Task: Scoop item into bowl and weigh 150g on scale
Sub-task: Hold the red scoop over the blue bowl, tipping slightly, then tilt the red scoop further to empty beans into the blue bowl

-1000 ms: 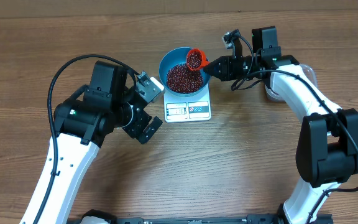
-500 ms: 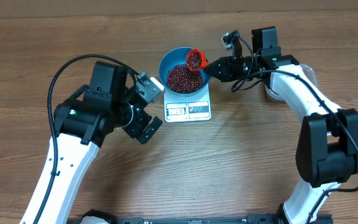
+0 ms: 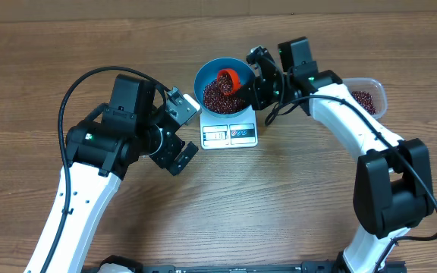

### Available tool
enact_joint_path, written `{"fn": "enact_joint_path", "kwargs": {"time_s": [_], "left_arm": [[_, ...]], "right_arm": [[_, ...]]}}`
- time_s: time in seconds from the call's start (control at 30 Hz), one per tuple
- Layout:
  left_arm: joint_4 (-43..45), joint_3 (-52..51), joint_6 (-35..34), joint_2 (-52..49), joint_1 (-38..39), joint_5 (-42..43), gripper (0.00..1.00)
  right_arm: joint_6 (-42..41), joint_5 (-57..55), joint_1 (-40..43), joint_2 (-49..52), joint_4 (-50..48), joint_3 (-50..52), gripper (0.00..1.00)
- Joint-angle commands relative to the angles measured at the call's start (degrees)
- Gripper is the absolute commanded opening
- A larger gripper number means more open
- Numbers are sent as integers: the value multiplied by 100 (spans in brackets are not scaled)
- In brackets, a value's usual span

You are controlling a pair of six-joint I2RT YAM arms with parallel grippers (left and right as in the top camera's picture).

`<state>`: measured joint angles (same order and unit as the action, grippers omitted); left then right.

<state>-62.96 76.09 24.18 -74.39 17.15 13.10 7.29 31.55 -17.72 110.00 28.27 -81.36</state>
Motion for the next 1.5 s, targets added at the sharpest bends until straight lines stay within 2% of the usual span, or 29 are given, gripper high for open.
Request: {"fn": "enact_joint_path", "kwargs": {"time_s": [0.0,0.23,0.9,1.47], "left_arm": [[0,-11,68,-24,-24,42,100],[0,-11,68,-24,-24,42,100],[0,-11,68,-24,-24,42,100],[0,-11,68,-24,-24,42,100]], "right_arm": [[140,-520,-17,-227,-28,-13,4],[525,-608,-24,-234,0,-13,4],[678,-907,-24,-365,-37,-13,4],[975,-1241,-57,-1237,293,-13,4]]}}
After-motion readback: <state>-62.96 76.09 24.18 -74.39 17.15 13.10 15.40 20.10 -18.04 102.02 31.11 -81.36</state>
